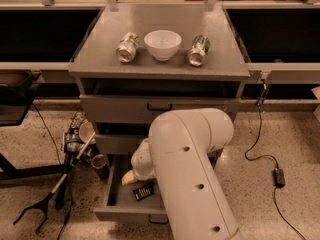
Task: Pick rxbar chocolate from bottom drawer and place on counter
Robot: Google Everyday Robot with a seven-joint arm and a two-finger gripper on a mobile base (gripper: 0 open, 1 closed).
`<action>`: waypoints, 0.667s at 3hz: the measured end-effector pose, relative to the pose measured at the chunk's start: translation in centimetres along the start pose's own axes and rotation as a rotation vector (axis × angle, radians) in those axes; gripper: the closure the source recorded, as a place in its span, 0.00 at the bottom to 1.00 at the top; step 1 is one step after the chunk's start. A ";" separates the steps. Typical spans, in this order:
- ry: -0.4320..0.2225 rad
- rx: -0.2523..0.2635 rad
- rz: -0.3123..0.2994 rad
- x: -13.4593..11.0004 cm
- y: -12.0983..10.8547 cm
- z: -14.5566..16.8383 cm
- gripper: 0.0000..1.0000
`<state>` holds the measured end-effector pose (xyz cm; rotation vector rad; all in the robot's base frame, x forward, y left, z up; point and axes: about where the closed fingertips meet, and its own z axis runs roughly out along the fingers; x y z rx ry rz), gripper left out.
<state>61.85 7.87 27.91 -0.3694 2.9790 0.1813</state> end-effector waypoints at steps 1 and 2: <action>0.040 0.024 0.071 -1.9 1.1 4.2 0.00; 0.110 0.052 0.128 -1.4 2.1 8.0 0.00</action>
Offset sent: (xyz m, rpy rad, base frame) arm 0.0224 0.0515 -0.0990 -0.0897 0.1562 -0.1587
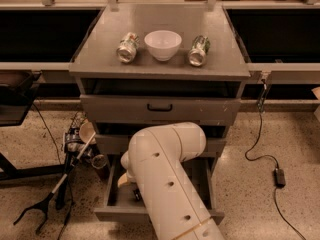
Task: Pick rxbar chocolate from bottom drawer and place on counter
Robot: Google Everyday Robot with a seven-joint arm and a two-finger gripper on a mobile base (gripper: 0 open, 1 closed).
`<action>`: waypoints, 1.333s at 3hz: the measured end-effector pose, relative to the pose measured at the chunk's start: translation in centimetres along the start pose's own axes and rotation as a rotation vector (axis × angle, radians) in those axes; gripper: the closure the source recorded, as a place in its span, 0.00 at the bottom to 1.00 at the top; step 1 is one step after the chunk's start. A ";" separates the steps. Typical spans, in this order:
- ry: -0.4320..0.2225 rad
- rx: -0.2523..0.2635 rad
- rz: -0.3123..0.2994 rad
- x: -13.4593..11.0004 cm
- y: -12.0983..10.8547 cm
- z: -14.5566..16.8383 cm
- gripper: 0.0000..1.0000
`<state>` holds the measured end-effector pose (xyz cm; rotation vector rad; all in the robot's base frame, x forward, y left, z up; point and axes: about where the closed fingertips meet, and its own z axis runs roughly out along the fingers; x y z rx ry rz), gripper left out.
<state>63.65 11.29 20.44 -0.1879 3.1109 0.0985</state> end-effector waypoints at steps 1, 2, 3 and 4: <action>0.036 0.014 0.058 0.8 -0.2 1.8 0.00; 0.033 0.025 0.096 0.7 -1.0 4.8 0.00; 0.011 0.010 0.105 0.7 -1.5 6.7 0.00; -0.010 -0.025 0.106 1.5 -1.8 8.7 0.00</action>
Offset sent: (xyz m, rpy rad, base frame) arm 0.0075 -0.0051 -0.0606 -0.0332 0.0316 -0.1357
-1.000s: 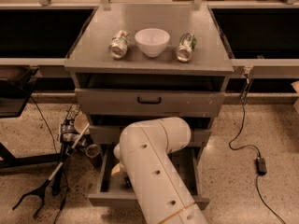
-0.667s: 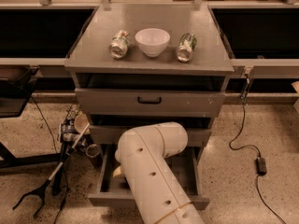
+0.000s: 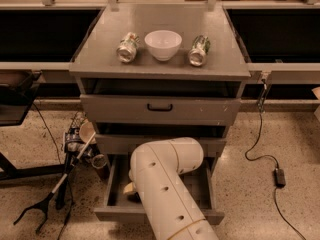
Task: Pick rxbar chocolate from bottom drawer and place on counter
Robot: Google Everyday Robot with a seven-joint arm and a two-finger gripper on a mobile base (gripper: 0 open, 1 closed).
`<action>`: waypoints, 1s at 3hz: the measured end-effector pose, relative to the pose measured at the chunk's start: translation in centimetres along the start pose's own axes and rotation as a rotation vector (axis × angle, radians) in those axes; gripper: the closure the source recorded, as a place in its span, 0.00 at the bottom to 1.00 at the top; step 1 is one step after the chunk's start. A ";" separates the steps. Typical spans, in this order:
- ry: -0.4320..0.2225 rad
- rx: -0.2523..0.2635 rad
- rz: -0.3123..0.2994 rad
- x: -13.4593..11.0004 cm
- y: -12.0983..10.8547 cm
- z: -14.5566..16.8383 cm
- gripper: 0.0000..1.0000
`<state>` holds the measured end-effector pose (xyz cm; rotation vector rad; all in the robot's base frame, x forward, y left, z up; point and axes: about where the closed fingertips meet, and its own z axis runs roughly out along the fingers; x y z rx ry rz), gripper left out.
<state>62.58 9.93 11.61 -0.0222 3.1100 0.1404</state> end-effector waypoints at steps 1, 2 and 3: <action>-0.022 -0.014 -0.004 0.3 -0.1 1.7 0.00; -0.028 -0.009 0.002 0.9 -0.7 2.8 0.00; -0.028 -0.009 0.002 0.9 -0.7 2.7 0.00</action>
Offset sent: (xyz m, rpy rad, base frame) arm -0.0122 -0.0082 -0.0415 0.0065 -0.0394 -0.0281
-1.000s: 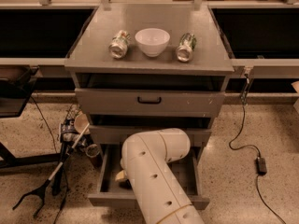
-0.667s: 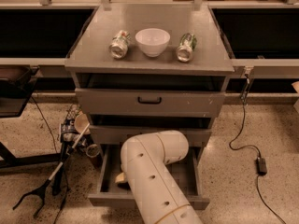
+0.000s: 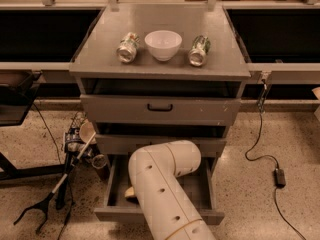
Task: Pick rxbar chocolate from bottom drawer and place on counter
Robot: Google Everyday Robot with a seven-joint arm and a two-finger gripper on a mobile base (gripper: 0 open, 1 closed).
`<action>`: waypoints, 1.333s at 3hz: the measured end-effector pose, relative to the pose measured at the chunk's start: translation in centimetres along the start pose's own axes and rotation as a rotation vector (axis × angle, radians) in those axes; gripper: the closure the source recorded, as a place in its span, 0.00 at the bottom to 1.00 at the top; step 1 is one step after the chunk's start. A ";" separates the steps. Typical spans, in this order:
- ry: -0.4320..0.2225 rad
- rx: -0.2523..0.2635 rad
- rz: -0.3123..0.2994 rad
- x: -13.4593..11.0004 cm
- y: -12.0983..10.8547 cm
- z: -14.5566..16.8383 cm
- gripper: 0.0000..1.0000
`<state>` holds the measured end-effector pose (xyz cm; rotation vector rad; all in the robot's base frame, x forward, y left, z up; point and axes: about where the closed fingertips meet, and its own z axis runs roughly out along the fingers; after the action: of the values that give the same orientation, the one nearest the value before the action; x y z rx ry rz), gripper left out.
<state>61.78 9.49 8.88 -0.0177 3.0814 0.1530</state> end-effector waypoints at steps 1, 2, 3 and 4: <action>-0.025 0.031 0.005 -0.4 -0.1 -0.4 0.19; -0.055 0.066 -0.007 -0.9 0.2 -1.3 0.42; -0.055 0.066 -0.007 -0.9 0.3 -2.1 0.65; -0.090 0.108 -0.071 -1.7 1.2 -2.6 0.88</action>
Offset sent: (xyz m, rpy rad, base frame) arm 0.0028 0.0096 0.0325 -0.1427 -0.1369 -0.0914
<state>63.36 10.46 11.65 -0.1118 2.9889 -0.0151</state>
